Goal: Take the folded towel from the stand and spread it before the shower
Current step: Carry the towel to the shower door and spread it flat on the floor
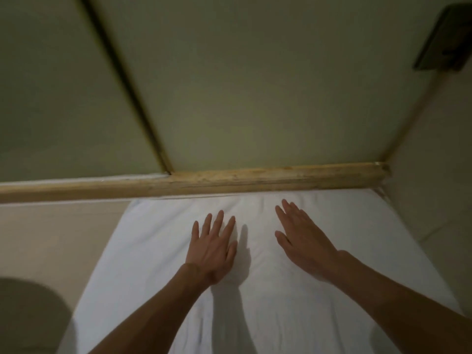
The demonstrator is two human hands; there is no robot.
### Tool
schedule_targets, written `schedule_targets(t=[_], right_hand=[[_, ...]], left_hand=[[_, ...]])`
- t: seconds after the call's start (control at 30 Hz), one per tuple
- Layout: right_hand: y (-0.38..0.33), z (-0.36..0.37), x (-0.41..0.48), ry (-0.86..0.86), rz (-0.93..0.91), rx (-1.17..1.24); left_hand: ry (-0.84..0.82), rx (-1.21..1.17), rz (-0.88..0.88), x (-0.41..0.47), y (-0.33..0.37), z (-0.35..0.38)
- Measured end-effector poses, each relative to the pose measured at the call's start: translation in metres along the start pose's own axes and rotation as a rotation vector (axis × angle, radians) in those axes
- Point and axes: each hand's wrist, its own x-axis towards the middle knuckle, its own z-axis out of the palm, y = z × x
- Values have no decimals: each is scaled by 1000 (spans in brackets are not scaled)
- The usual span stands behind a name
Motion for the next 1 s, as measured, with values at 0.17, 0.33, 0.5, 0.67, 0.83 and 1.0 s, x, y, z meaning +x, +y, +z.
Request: schedule_targets(t=[0.17,0.33,0.5,0.67,0.83,1.0], right_hand=[[-45,-1,-2,-19,-81,-24],[-82,1,-6,-14,-182,-51],[-113,5,-1,-4,-191,-47],[-151,22,4,36,-161,-4],[-175,34,15,51,-235,-43],[-183,42,40,58,-295,-81]], left_hand=[[69,-18,-75,-38,-39,-11],[77,-17,-147,-72,-72,-15],[93,-12,-187,-99,-100,-20],[109,-41,-223,-112,-121,-21],[146,-90,-233,-110,-132,-16],[125,-128,-241,-98,-141,-4]])
